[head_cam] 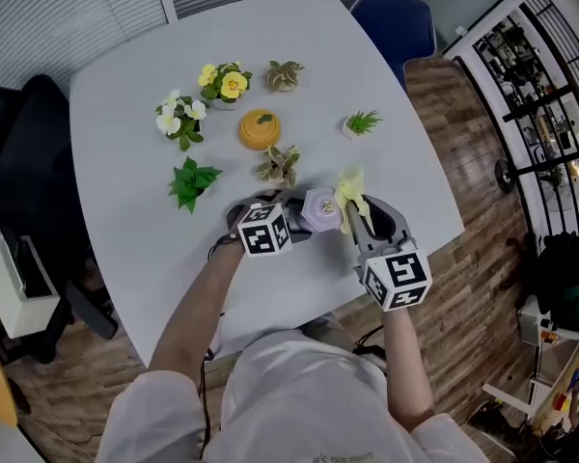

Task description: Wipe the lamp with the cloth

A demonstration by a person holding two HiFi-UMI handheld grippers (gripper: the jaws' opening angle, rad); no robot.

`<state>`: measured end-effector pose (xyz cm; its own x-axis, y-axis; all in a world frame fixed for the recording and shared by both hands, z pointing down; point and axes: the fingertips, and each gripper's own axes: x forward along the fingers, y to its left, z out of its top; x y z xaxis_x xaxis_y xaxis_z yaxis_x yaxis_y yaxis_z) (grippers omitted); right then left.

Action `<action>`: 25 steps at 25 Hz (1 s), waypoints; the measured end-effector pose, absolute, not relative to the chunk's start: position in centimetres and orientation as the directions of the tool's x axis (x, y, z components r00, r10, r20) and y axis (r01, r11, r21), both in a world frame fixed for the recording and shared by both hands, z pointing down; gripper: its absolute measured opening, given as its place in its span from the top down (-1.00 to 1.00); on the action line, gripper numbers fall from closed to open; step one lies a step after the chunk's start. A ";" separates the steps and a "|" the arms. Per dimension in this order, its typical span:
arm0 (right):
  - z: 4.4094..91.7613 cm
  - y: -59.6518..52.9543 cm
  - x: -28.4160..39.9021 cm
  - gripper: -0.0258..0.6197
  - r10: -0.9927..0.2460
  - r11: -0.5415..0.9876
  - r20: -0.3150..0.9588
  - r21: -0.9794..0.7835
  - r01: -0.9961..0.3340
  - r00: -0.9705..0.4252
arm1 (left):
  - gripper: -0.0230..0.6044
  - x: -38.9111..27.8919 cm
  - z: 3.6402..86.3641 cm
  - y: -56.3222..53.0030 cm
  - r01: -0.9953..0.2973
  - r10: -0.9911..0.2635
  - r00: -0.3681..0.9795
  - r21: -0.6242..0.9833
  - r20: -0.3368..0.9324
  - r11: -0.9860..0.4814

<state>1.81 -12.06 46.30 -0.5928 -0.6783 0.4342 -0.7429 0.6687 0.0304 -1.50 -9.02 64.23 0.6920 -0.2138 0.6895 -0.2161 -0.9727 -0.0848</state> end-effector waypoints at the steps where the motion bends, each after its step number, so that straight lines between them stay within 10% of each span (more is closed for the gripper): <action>1: 45.9 -12.1 1.9 0.69 -0.686 0.665 0.422 0.033 -0.747 -0.593 | -0.07 -1.5 64.3 -9.1 -0.217 -0.212 0.690 -0.082 0.692 -0.973; 25: 44.6 -13.1 -1.1 0.69 -0.477 0.804 0.571 -0.025 -0.595 -0.668 | -0.07 -1.3 64.2 -9.1 -0.219 -0.192 0.681 -0.054 0.706 -0.974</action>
